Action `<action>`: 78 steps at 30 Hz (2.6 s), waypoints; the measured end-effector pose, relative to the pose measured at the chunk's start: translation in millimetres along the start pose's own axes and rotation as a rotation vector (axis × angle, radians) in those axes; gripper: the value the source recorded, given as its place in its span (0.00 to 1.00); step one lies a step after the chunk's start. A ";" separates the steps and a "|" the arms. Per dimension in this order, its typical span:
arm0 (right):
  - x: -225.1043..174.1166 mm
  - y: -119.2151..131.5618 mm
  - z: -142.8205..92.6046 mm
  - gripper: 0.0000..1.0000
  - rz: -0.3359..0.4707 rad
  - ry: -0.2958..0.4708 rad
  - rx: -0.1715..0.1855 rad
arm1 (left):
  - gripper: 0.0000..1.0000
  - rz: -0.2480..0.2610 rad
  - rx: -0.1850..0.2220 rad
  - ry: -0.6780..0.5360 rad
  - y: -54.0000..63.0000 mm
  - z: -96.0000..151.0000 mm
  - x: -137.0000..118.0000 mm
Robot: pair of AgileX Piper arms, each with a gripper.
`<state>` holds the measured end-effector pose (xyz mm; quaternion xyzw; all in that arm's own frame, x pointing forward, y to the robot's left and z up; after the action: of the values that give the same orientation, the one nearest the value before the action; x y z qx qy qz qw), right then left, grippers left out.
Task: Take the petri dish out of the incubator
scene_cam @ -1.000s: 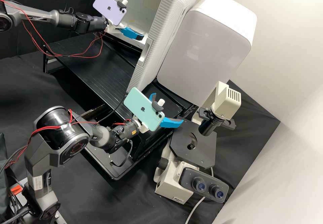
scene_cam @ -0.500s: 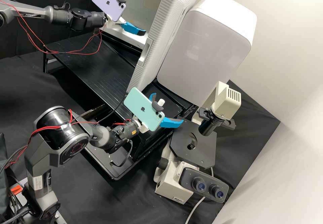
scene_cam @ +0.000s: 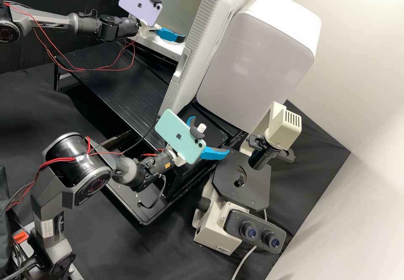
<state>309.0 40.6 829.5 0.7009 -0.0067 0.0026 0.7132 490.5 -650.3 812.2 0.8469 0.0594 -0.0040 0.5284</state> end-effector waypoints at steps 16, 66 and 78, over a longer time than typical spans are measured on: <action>0.0 0.0 0.0 1.00 0.000 0.000 0.000 | 1.00 -0.005 0.014 0.070 -18.1 -3.1 13.7; 0.0 0.0 0.0 1.00 0.000 0.000 0.000 | 1.00 0.015 -0.001 0.058 -38.2 11.1 37.1; 0.0 0.0 0.0 1.00 0.000 0.000 0.000 | 1.00 0.034 -0.007 0.092 -37.2 5.5 42.9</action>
<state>309.0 40.6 829.5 0.7009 -0.0067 0.0026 0.7132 529.5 -634.9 773.5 0.8451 0.0690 0.0440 0.5283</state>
